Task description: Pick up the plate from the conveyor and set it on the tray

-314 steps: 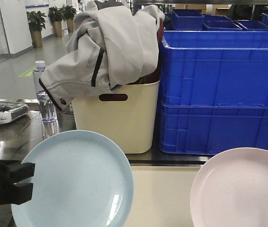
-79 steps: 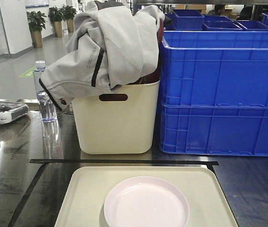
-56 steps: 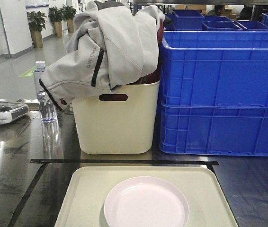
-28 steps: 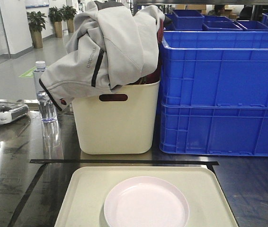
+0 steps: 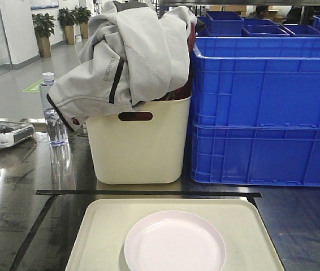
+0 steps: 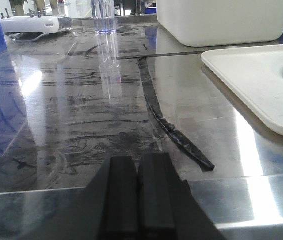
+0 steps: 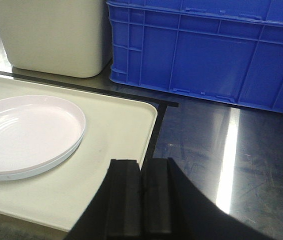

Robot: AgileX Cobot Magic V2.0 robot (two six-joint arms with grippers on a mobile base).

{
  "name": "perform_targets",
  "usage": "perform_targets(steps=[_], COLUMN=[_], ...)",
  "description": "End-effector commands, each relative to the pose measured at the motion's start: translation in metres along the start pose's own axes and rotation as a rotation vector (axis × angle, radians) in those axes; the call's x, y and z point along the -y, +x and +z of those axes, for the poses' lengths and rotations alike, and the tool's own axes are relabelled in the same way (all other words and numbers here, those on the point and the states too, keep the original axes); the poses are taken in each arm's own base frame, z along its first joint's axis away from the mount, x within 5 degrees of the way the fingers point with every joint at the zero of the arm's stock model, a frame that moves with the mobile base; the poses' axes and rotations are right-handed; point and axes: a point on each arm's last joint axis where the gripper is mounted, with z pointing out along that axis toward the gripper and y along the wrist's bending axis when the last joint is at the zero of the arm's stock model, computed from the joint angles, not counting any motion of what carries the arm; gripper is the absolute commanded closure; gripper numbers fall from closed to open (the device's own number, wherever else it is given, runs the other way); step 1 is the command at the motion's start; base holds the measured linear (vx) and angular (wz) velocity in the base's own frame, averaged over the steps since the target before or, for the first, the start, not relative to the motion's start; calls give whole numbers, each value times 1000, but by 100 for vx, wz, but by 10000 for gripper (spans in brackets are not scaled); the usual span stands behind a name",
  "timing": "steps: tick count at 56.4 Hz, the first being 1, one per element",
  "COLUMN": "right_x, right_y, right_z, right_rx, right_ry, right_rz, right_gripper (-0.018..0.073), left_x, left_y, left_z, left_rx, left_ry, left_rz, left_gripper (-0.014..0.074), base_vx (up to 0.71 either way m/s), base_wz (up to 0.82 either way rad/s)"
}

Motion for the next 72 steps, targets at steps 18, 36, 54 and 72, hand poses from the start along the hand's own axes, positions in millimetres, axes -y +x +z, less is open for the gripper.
perform_targets(steps=[18, 36, 54, 72], right_x=[2, 1, -1, -1], right_y=[-7, 116, 138, 140], right_z=[-1, -9, -4, -4], right_rx=[117, 331, 80, 50], right_ry=[32, 213, 195, 192], right_rz=[-44, 60, 83, 86], right_gripper=[568, 568, 568, 568], left_x=[0, 0, 0, 0], left_y=[-1, -1, -1, -1], left_z=[1, 1, 1, 1], left_rx=[71, 73, 73, 73], left_ry=[3, 3, 3, 3], left_rz=[-6, -6, -6, -6], left_gripper=[594, 594, 594, 594], base_vx=[0, 0, 0, 0], base_wz=[0, 0, 0, 0])
